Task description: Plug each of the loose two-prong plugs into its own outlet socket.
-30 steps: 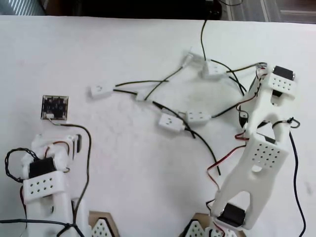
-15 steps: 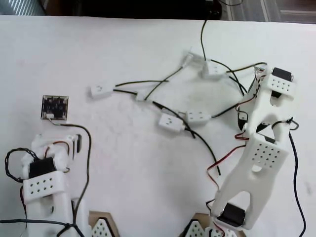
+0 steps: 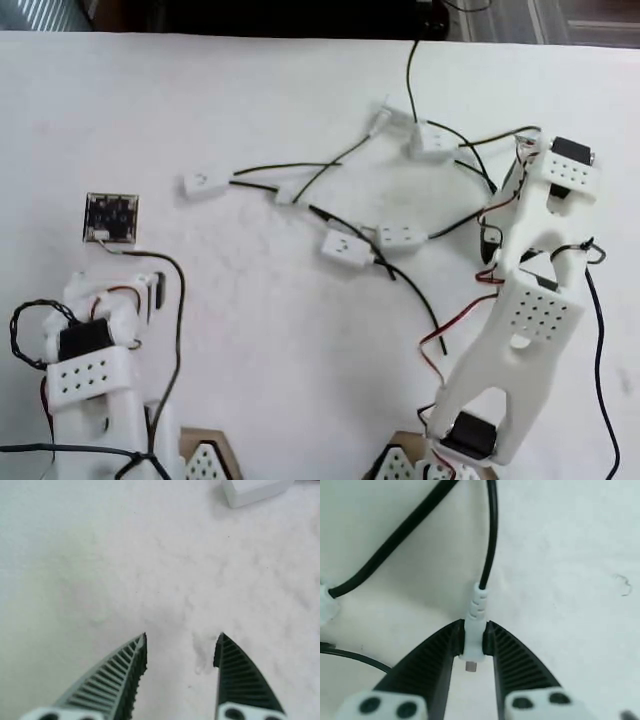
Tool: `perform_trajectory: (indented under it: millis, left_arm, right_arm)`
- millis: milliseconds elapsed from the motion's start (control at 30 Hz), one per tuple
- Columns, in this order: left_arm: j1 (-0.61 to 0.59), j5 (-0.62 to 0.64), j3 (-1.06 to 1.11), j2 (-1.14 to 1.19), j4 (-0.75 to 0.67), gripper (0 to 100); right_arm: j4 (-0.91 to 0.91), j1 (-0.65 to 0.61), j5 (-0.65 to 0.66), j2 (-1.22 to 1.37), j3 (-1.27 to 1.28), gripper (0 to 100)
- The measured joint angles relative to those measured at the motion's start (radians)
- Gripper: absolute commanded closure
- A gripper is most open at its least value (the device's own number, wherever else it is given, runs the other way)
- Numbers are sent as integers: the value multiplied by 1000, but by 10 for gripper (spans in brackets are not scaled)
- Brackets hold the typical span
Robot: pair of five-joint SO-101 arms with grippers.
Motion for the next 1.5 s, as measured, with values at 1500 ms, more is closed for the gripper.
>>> perform_trajectory:
  millis: [1500]
  left_arm:
    - [499, 325, -270, 0, -52, 779]
  right_arm:
    - [-890, -977, -278, -2027, 1683, 981]
